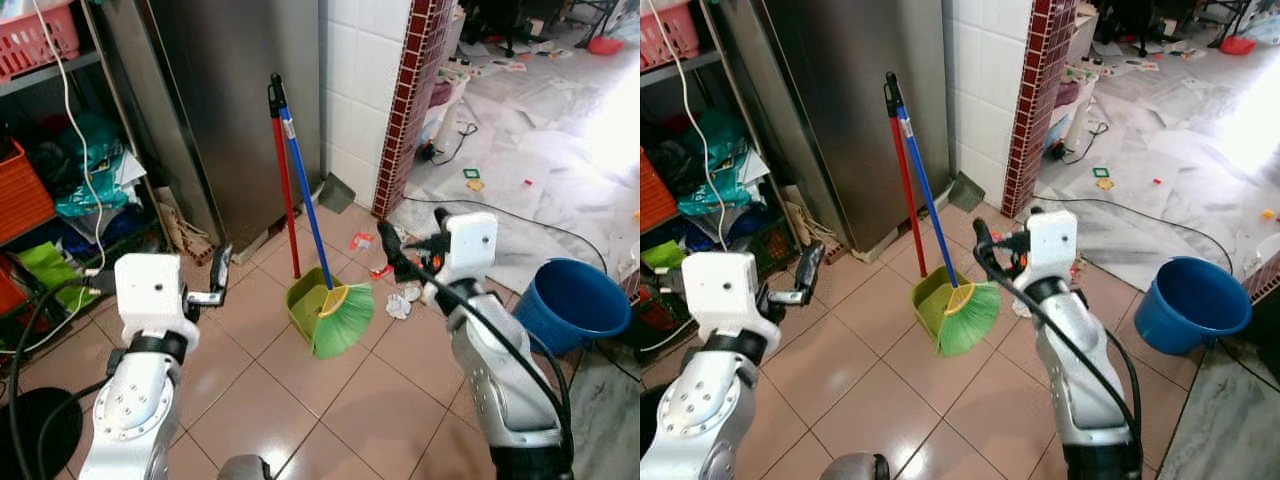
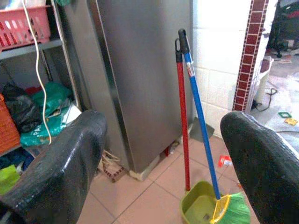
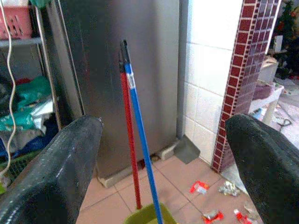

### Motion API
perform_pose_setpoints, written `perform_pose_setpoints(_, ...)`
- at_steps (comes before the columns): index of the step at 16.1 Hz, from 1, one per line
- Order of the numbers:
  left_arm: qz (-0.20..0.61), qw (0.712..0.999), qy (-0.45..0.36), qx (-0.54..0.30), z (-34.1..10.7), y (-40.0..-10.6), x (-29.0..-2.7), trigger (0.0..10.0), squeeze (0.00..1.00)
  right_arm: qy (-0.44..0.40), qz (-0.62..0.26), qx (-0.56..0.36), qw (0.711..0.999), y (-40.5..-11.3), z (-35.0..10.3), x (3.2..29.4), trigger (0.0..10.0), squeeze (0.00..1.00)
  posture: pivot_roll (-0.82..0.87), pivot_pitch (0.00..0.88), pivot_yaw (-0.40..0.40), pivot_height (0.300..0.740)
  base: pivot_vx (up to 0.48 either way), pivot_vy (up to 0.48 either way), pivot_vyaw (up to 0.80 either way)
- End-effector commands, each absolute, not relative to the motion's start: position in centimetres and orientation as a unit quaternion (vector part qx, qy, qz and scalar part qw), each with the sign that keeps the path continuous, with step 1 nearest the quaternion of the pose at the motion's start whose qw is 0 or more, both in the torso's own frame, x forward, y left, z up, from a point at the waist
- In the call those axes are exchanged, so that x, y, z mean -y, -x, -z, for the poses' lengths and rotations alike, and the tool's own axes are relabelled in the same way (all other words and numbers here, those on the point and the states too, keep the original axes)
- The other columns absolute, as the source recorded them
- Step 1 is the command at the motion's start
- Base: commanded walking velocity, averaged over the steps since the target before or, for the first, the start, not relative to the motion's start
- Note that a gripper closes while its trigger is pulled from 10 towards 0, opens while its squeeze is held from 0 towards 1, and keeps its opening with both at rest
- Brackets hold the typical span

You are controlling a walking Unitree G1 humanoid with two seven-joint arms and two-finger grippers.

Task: Sweep floor

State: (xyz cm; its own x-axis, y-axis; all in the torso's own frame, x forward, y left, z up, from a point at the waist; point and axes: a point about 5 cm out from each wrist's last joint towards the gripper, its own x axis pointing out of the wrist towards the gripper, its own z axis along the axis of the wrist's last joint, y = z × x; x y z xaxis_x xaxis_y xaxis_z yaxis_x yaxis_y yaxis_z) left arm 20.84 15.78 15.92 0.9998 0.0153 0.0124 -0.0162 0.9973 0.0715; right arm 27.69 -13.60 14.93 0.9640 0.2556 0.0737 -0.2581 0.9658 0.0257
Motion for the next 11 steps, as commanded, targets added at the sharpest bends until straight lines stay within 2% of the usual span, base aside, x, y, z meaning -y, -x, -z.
perform_pose_setpoints(1, -0.003, 0.999, -0.040, 0.012, -16.2, -21.4, -15.9, 10.0, 0.00, -0.051, -0.128, 0.026, 0.990, -28.2, -14.9, 13.7, 10.0, 0.00, -0.05, 0.000, -0.002, 0.740, 0.000, 0.000, 0.00)
perform_pose_setpoints(3, -0.005, 0.999, -0.044, 0.024, -16.5, -22.0, -16.2, 10.0, 0.00, -0.028, -0.113, 0.035, 0.993, -28.8, -15.2, 13.8, 10.0, 0.00, -0.06, 0.000, -0.009, 0.740, 0.000, 0.000, 0.00)
perform_pose_setpoints(5, -0.001, 0.997, -0.066, 0.048, -16.8, -22.8, -16.2, 10.0, 0.00, -0.065, -0.123, 0.029, 0.990, -29.4, -15.2, 13.6, 10.0, 0.00, -0.05, 0.000, -0.024, 0.740, 0.000, 0.000, 0.00)
perform_pose_setpoints(7, -0.009, 0.997, -0.055, 0.058, -16.9, -23.0, -16.1, 10.0, 0.00, -0.039, -0.115, 0.038, 0.992, -29.6, -15.4, 13.6, 10.0, 0.00, -0.06, 0.000, -0.031, 0.740, 0.000, 0.000, 0.00)
perform_pose_setpoints(11, 0.028, 0.997, -0.042, 0.060, -16.9, -23.3, -14.2, 10.0, 0.00, -0.018, -0.136, 0.003, 0.990, -29.0, -14.7, 13.5, 10.0, 0.00, -0.06, 0.000, -0.053, 0.740, 0.000, 0.000, 0.00)
